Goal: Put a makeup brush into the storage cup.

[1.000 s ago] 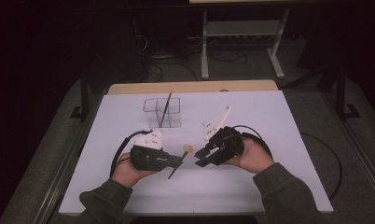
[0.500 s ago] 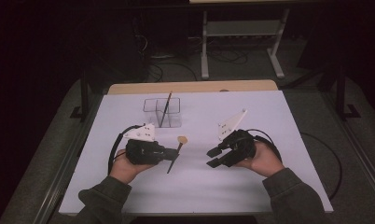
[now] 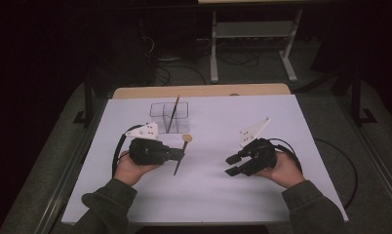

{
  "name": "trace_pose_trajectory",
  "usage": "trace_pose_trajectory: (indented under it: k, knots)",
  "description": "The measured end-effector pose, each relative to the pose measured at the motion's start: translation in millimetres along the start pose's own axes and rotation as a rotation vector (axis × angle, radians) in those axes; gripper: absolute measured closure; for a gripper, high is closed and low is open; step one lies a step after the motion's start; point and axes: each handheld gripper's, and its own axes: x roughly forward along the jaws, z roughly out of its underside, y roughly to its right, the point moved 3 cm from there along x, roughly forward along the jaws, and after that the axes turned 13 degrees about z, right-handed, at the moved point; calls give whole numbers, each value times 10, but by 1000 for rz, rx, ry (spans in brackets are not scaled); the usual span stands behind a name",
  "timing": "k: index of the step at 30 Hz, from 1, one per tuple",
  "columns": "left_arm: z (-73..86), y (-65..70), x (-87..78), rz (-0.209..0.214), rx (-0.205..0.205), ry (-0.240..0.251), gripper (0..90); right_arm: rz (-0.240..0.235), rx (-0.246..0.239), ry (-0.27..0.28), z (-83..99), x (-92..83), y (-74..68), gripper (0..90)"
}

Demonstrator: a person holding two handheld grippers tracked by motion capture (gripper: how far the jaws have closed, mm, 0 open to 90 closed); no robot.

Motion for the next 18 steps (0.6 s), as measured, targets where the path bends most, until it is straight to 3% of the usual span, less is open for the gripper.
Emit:
trace_pose_trajectory:
  k: [18]
  knots:
    - [-171,-166,-182,-48,-1,33,836,63,100,24,254,-105,84,477]
